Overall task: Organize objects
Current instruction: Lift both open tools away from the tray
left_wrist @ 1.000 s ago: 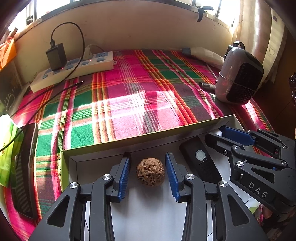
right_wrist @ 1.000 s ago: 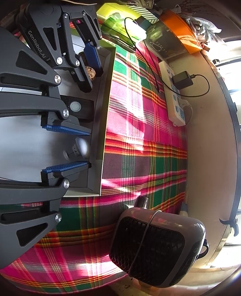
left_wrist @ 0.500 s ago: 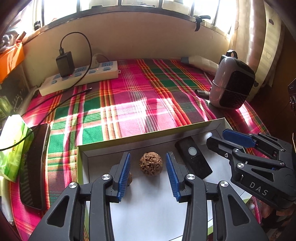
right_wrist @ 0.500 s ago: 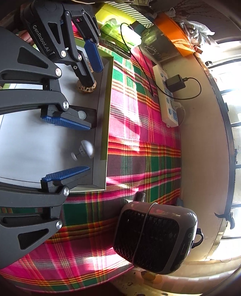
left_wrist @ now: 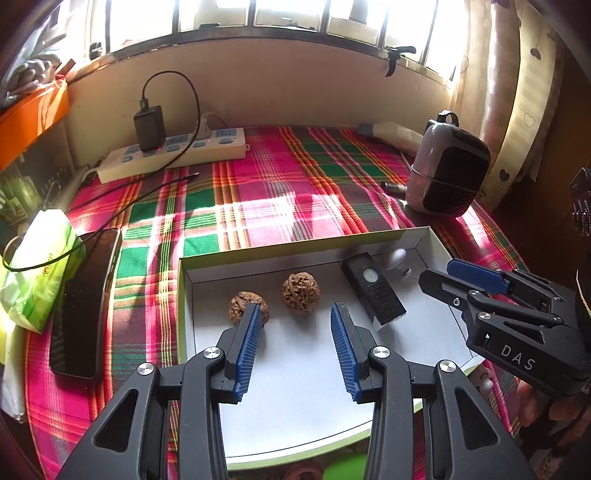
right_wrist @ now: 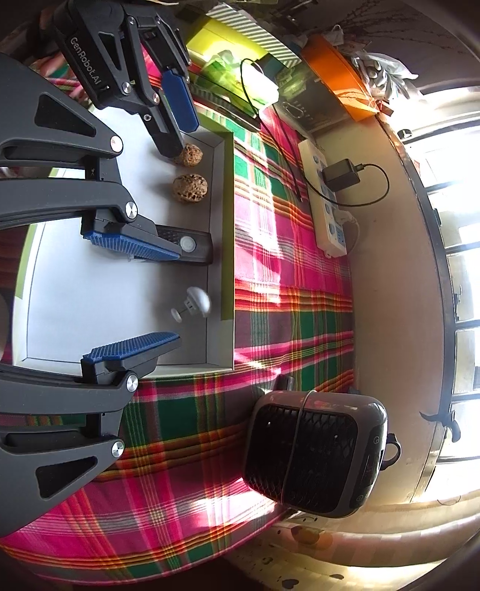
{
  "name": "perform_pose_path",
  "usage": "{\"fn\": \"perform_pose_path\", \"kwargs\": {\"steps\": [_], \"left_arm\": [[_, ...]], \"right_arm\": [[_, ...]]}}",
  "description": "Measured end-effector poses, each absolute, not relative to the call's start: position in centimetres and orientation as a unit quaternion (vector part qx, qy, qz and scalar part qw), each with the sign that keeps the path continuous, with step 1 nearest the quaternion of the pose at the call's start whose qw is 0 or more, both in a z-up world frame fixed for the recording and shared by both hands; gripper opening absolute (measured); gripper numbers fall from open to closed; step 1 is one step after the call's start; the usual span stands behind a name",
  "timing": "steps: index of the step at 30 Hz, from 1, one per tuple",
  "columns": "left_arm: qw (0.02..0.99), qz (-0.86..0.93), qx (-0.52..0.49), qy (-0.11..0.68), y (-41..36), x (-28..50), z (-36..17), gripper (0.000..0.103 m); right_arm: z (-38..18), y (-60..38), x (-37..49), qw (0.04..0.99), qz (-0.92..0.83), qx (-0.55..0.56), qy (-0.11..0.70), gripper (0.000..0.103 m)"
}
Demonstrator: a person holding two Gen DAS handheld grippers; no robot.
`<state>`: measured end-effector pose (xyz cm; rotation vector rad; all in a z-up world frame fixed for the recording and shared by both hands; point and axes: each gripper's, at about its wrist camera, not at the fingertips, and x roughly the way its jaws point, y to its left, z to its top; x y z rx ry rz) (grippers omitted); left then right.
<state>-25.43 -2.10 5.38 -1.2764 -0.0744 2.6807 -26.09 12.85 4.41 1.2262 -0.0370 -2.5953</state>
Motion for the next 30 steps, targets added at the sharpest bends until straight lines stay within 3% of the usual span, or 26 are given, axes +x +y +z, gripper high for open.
{"fn": "perform_pose_path", "kwargs": {"steps": [22,30], "left_arm": [[0.071,0.913,-0.399,-0.049,-5.3,-19.3,5.8,0.038],[0.070,0.913,-0.398,-0.050,-7.3,-16.6,4.9,0.038]], "right_arm": [[5.2,14.1,-20.1,0.134,-0.910,0.391,-0.011,0.043],[4.9,14.9,-18.0,0.139,-0.912,0.385,-0.006,0.050]]}}
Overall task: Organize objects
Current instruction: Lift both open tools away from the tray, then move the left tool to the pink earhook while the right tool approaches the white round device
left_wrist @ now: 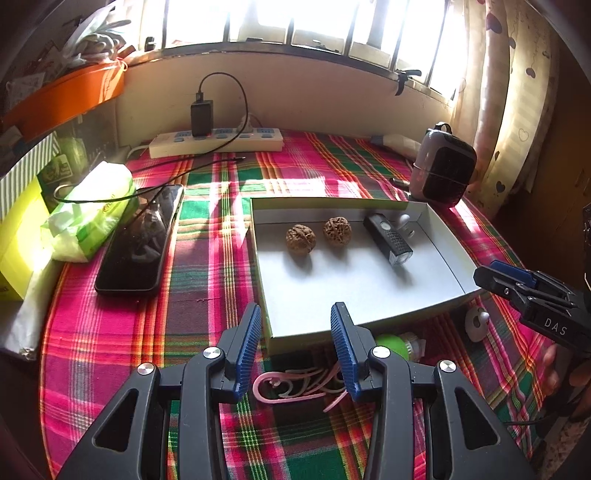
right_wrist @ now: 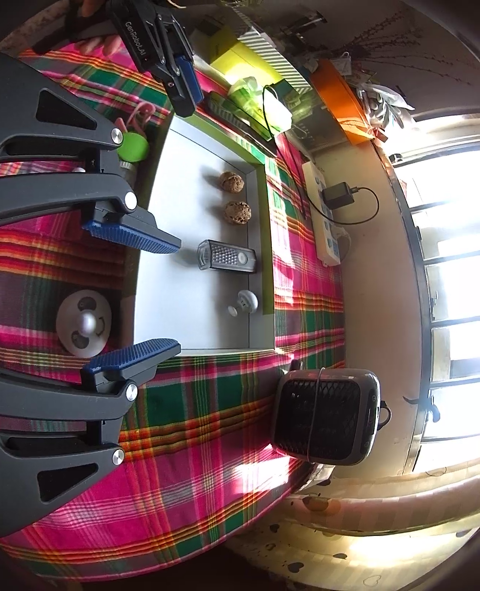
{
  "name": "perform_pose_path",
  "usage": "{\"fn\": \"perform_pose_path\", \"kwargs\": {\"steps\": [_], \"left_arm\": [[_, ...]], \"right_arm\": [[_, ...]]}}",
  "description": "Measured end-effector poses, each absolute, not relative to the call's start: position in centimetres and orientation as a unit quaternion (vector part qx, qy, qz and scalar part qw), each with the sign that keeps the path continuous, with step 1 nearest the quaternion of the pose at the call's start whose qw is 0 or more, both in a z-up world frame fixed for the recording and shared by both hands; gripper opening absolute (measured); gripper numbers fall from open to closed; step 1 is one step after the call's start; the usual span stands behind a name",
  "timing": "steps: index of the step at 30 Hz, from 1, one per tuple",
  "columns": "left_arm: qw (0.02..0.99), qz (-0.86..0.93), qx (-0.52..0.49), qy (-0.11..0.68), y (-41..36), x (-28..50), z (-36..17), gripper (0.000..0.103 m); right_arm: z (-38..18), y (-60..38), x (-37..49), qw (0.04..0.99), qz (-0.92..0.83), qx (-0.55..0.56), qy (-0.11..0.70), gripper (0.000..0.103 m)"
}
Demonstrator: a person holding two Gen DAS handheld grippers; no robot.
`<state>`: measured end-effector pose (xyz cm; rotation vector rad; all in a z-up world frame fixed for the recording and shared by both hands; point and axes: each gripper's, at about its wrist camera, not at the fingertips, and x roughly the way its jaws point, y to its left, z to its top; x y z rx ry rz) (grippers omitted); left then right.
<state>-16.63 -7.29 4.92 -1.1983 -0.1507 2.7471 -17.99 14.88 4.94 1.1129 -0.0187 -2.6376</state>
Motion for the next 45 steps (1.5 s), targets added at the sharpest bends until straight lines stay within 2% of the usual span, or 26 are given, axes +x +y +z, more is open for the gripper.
{"fn": "perform_pose_path", "kwargs": {"steps": [15,20,37,41,45], "left_arm": [[0.053,0.899,-0.428,-0.077,-10.4,-15.4,2.2,0.038],[0.084,0.891,-0.433,-0.107,-10.7,-15.2,1.4,0.038],[0.135,0.880,-0.443,-0.102,-8.5,-12.8,1.0,0.038],[0.129,0.885,-0.441,-0.075,-7.9,-12.6,1.1,0.038],[0.114,0.892,-0.432,-0.074,-8.8,-12.9,1.5,0.038]], "right_arm": [[2.7,16.9,-16.5,0.117,-0.906,0.407,-0.015,0.050],[1.9,17.4,-16.3,0.111,-0.902,0.416,-0.015,0.050],[0.6,16.2,-16.6,0.125,-0.891,0.437,0.002,0.051],[0.5,15.8,-16.5,0.129,-0.890,0.437,0.014,0.057],[0.4,15.5,-16.6,0.126,-0.891,0.435,0.025,0.058]]}}
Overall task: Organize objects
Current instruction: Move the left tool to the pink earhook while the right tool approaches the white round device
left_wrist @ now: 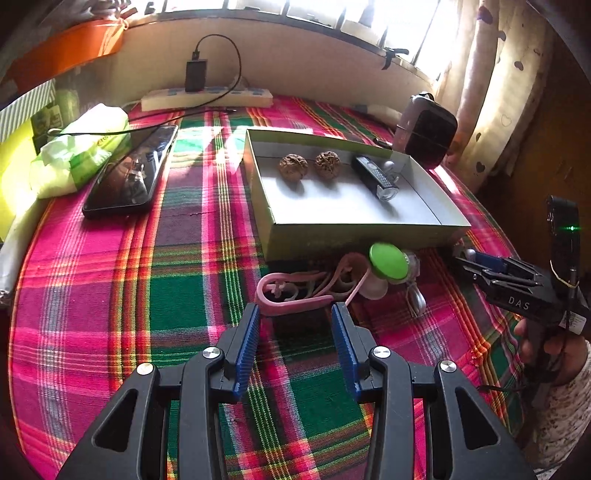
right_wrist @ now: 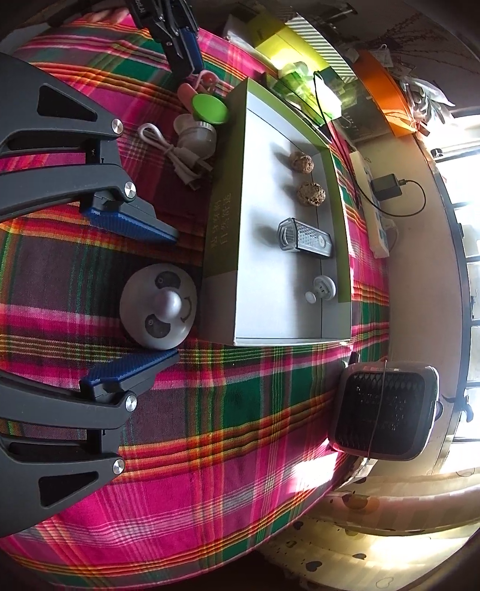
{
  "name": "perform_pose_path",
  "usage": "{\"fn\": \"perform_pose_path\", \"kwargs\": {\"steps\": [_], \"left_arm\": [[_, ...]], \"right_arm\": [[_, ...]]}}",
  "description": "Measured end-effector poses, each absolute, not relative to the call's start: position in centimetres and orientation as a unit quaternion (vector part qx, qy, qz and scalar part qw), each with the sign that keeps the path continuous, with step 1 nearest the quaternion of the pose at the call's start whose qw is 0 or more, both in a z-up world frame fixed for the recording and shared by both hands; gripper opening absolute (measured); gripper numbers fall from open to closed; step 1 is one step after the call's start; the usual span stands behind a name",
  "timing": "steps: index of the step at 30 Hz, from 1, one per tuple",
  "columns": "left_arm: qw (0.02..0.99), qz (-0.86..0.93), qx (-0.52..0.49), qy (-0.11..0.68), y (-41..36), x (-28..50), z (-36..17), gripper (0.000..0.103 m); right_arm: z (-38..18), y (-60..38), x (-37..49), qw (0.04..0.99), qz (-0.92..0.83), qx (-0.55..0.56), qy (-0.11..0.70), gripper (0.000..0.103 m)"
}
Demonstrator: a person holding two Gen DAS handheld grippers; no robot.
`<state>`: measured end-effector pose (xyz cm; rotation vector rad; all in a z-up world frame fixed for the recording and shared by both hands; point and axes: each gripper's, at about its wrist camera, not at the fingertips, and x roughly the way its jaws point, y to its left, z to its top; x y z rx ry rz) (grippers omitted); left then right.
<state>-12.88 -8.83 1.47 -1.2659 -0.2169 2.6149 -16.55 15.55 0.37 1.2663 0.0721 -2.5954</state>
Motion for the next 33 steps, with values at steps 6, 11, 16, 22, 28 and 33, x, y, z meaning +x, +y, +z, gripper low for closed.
{"fn": "perform_pose_path", "kwargs": {"steps": [6,11,16,22,28,33], "left_arm": [[0.123,0.894,-0.425,-0.075,-9.7,-14.1,1.8,0.042],[0.139,0.892,-0.418,-0.098,-10.2,-15.2,1.8,0.042],[0.160,0.890,-0.417,-0.093,-9.7,-15.5,1.5,0.042],[0.181,0.880,-0.430,-0.092,-9.2,-14.7,1.0,0.042],[0.201,0.878,-0.426,-0.084,-8.4,-13.1,1.5,0.042],[0.204,0.878,-0.429,-0.052,-7.3,-12.6,1.3,0.042]], "right_arm": [[0.2,15.1,-16.8,0.120,-0.892,0.434,0.042,0.061],[0.2,15.0,-16.8,0.120,-0.892,0.433,0.043,0.062],[0.2,14.9,-16.7,0.119,-0.892,0.434,0.045,0.062],[0.2,14.8,-16.8,0.119,-0.892,0.434,0.045,0.062],[0.2,14.9,-16.7,0.119,-0.892,0.434,0.046,0.062],[0.2,14.9,-16.7,0.119,-0.892,0.434,0.046,0.062]]}}
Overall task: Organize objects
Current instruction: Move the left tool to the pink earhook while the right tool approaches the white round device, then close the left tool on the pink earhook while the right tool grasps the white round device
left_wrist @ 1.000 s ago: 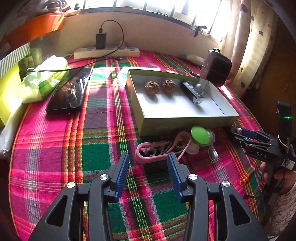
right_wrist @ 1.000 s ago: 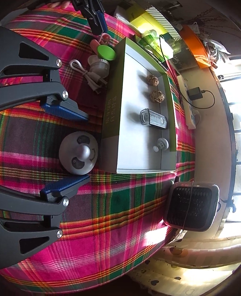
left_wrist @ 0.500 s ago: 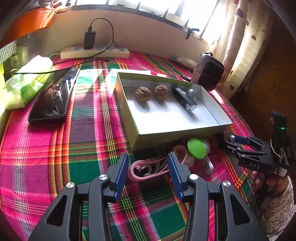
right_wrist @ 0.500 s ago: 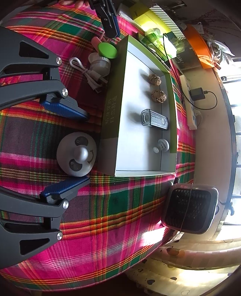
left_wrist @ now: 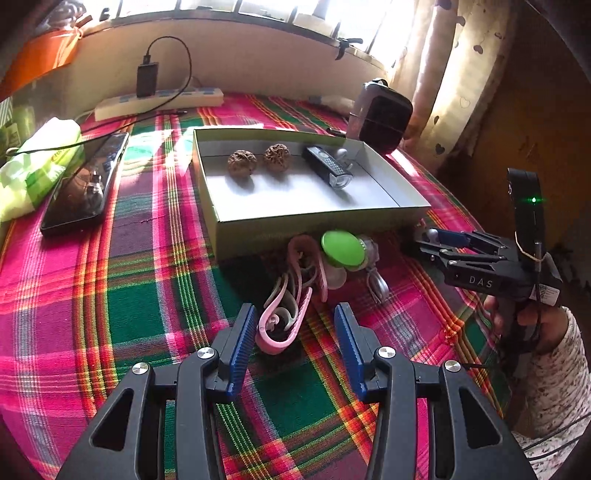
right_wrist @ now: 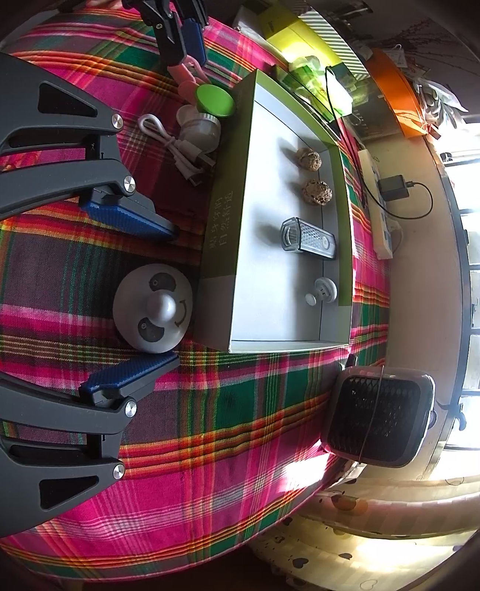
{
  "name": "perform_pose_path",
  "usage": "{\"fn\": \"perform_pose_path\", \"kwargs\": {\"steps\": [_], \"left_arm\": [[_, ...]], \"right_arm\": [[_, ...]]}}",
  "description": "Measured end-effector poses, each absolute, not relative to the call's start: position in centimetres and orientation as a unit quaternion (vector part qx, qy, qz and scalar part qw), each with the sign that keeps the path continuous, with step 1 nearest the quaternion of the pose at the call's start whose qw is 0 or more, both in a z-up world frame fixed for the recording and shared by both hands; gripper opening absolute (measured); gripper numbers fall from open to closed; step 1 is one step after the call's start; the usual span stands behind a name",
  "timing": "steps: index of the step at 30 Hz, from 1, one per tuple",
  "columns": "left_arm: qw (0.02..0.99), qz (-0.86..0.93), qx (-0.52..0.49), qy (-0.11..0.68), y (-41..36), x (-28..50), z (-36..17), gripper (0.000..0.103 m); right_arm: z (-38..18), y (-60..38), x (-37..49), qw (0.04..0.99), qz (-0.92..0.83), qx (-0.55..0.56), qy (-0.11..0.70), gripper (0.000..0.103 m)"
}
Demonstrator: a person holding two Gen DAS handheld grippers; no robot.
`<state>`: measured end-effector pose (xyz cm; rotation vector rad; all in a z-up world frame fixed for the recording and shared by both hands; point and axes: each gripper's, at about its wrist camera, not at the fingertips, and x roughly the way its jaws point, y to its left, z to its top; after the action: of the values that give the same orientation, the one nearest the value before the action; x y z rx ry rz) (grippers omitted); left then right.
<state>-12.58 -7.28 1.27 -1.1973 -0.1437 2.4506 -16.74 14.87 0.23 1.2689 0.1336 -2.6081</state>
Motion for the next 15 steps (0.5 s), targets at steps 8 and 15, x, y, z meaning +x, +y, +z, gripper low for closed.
{"fn": "perform_pose_path", "kwargs": {"steps": [8,15], "left_arm": [[0.169,0.887,-0.430,0.011,-6.3,-13.3,0.9,0.042],[0.163,0.890,-0.422,0.057,-5.6,-13.2,0.7,0.042]], "right_arm": [[0.2,14.7,-16.7,0.117,-0.892,0.434,0.055,0.062],[0.2,14.7,-16.7,0.114,-0.892,0.434,0.056,0.062]]}}
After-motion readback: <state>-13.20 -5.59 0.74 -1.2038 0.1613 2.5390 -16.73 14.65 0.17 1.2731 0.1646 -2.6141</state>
